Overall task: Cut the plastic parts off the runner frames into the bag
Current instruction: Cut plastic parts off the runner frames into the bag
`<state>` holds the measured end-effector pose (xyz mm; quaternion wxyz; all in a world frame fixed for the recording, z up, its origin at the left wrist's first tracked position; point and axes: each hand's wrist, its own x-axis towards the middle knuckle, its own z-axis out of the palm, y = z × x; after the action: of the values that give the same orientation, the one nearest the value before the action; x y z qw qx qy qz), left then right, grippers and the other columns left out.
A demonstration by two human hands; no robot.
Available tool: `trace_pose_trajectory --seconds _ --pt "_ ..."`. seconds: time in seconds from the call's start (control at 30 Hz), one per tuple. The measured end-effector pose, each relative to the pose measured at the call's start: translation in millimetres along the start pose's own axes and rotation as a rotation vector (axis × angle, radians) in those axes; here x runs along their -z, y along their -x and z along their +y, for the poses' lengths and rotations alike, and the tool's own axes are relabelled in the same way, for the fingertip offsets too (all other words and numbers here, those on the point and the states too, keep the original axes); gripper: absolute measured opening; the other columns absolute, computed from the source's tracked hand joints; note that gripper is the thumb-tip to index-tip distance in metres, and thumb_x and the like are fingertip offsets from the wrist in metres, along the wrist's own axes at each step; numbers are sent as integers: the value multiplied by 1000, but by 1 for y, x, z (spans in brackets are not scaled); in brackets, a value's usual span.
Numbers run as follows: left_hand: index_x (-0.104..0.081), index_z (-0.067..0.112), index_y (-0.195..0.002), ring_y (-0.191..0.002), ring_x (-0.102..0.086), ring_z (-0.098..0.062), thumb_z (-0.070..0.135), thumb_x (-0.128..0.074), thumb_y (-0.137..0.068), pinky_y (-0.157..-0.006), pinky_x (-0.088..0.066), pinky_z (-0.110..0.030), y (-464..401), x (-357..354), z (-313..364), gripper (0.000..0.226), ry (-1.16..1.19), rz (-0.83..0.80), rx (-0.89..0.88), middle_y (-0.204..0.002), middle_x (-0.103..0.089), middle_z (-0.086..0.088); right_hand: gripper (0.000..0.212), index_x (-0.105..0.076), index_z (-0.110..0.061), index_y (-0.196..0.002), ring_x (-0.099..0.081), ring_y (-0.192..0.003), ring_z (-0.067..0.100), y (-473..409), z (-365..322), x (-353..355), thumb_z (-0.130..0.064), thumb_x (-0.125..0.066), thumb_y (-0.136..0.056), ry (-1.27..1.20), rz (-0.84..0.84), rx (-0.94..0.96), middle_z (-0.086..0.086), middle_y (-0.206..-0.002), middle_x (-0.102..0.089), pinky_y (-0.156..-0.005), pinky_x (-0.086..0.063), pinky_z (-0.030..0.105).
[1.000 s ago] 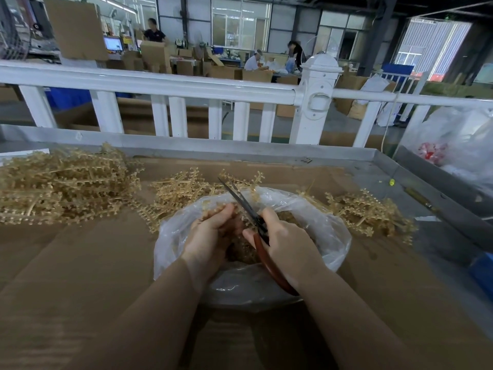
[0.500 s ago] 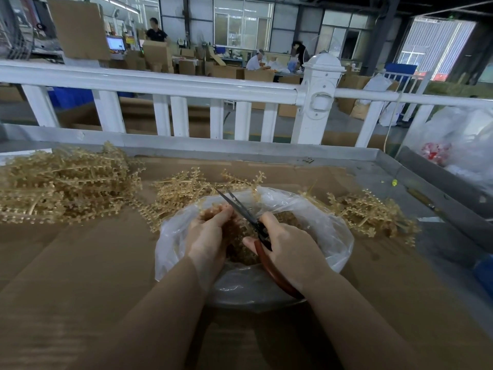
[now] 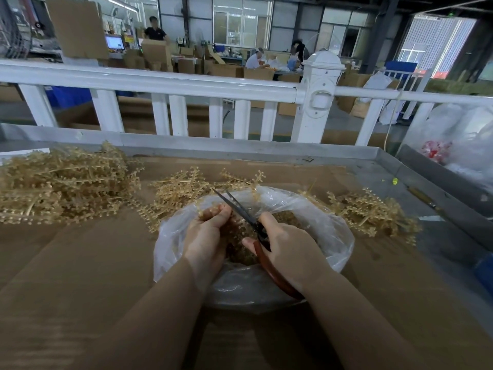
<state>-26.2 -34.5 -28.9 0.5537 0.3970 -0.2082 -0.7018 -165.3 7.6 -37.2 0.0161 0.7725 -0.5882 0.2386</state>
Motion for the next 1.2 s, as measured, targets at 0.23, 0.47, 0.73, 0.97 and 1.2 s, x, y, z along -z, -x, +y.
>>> trace_pose_trajectory --seconds 0.23,0.47,0.73,0.97,1.2 --pt "-61 6 -89 -72 -68 -20 3 -58 -89 -64 -54 -32 -6 3 0 5 12 -15 24 -83 -68 -10 27 -31 -28 -93 -49 -60 10 -1 -1 1 -51 -44 -93 1 -17 7 -11 -66 -46 -53 -32 19" --pt "-63 -1 -107 -80 -68 -22 9 -55 -92 -65 -57 -33 -11 4 0 20 -19 -66 62 -96 -66 -16 28 -42 -19 -108 -51 -62 11 -2 -4 2 -44 -42 -97 0 -43 -3 -8 -70 -51 -58 -38 22" --pt "-60 -3 -120 -84 -69 -24 11 -56 -91 -61 -56 -32 -14 6 -1 32 -47 -74 79 -112 -68 -20 24 -42 -15 -110 -58 -64 17 -3 -5 1 -36 -38 -100 53 -38 -10 -3 -71 -54 -61 -47 27" --pt "-63 -1 -109 -70 -71 -21 13 -57 -91 -51 -55 -27 -17 8 -2 24 -50 -98 85 -94 -70 -15 25 -44 -18 -107 -51 -60 11 -2 -4 0 -41 -43 -97 27 10 -13 -9 -69 -50 -57 -39 21" --pt "-64 4 -94 -69 -70 -21 13 -59 -89 -57 -55 -31 -23 11 -4 12 -95 -131 85 -81 -69 -11 33 -41 -20 -102 -57 -71 16 -2 -8 -1 -51 -45 -92 -63 23 -44 -1 -78 -58 -67 -48 29"
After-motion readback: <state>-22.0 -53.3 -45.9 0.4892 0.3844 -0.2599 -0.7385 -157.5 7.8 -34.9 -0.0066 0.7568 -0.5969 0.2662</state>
